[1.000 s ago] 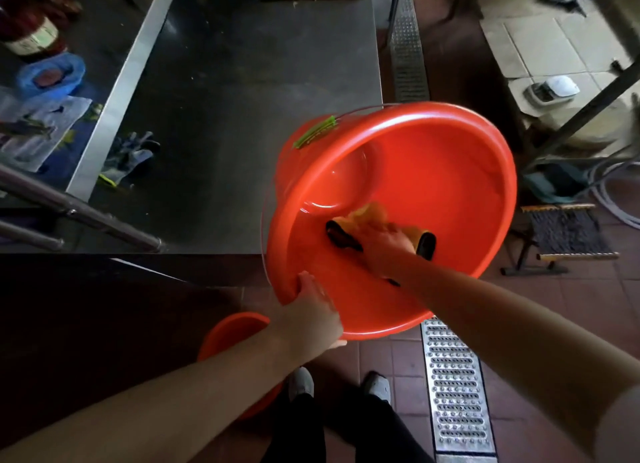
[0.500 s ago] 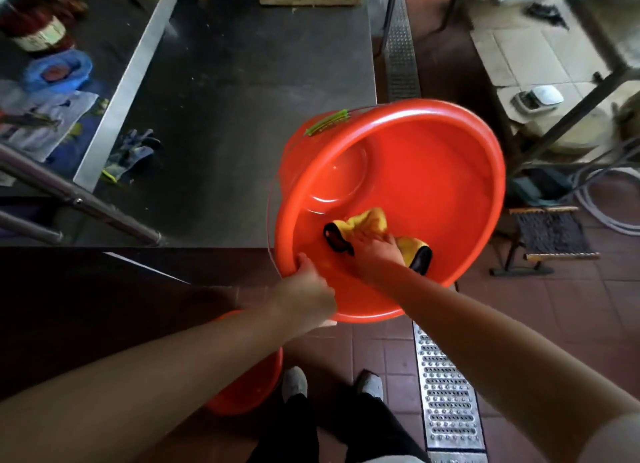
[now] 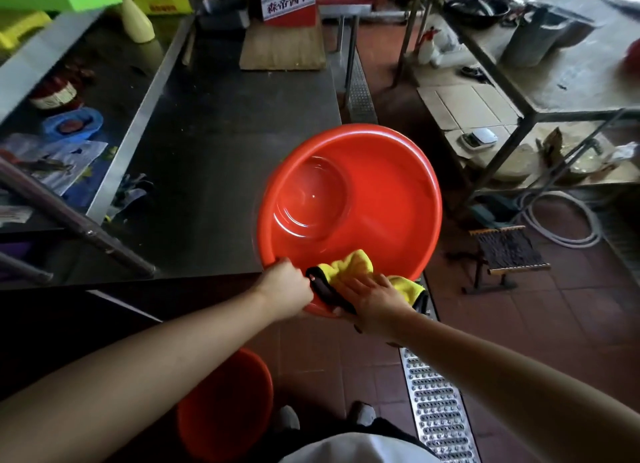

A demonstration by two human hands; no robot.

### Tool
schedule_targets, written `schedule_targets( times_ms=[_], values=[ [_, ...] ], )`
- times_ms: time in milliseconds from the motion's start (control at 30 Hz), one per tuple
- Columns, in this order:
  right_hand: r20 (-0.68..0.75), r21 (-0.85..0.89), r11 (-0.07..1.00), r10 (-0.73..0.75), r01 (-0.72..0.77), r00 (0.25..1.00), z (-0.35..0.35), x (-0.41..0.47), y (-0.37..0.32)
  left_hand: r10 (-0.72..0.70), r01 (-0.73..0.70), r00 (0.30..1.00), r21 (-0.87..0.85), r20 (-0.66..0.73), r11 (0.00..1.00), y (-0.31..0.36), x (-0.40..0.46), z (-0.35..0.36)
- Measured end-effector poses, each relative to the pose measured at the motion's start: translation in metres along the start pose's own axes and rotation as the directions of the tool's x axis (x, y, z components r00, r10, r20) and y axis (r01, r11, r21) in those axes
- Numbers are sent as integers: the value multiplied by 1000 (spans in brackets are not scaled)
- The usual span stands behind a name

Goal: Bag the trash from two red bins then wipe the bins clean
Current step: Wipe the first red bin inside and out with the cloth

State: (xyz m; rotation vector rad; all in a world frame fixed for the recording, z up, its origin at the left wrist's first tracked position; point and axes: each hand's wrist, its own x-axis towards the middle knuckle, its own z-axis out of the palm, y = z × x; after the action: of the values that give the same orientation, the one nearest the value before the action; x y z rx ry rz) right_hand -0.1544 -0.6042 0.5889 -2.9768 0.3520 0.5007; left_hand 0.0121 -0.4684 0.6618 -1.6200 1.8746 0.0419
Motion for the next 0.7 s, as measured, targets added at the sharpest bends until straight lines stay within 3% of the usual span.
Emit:
schedule_targets(
  times_ms=[100,267,500,700],
  values=[
    [-30,-126,983,-137,132,990,-8,-8,14,20,-19,1000,7,-10,1000,-5,-4,3],
    [-50,-368,908,-233,199,971,-29,-11,38,-2,0,1000,65,25,998,-26,-23,8],
    [-137,-457,862,-309,217,941,-35,-2,24,-166,152,981,138,101,979,-31,-27,12],
    [-237,-409,894,-297,183,925,-30,0,26,-335,339,941,-127,48,932,36,8,16]
  ],
)
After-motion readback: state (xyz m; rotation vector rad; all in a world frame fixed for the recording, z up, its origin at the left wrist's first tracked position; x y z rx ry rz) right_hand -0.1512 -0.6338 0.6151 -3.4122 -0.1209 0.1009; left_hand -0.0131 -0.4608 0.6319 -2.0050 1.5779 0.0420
